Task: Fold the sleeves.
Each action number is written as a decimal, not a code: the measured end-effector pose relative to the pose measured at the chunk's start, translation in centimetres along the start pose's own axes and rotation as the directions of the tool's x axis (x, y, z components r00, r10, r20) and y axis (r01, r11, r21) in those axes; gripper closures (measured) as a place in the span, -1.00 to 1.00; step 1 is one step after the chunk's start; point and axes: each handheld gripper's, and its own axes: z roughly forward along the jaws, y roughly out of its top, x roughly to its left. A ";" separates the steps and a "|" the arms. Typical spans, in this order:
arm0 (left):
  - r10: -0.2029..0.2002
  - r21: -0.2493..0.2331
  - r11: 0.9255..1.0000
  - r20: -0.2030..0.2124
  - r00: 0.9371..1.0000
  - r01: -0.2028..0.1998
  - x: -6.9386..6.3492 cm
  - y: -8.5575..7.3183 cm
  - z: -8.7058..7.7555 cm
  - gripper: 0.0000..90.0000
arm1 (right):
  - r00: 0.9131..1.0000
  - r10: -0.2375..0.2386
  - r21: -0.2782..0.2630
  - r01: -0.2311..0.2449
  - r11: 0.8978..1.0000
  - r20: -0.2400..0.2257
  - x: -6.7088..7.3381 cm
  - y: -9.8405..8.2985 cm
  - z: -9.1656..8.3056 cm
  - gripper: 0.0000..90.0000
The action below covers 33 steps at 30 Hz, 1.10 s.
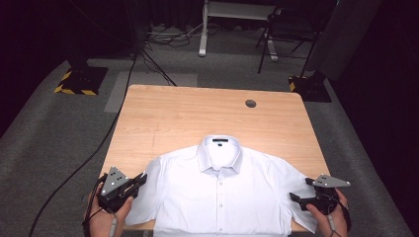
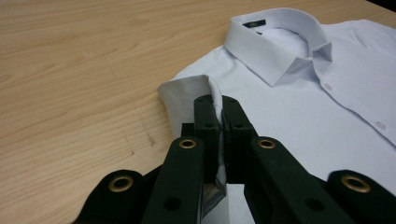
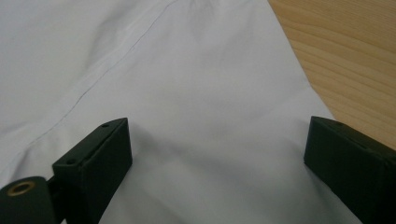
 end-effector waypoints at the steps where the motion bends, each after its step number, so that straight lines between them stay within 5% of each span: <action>1: 0.002 -0.004 1.000 0.005 1.000 -0.002 -0.2 0.2 0.0 0.93 | 1.000 0.000 0.000 0.000 1.000 0.000 0.0 0.0 0.0 -0.83; 14: 0.074 0.001 0.997 0.056 0.996 -0.074 -2.2 1.9 1.4 0.93 | 1.000 0.001 0.000 -0.001 1.000 0.002 0.0 0.0 0.0 -0.83; 33: 0.115 0.000 0.993 0.120 0.986 -0.116 -4.5 3.0 3.5 0.93 | 1.000 0.002 -0.001 -0.002 1.000 0.004 0.0 0.0 0.0 -0.83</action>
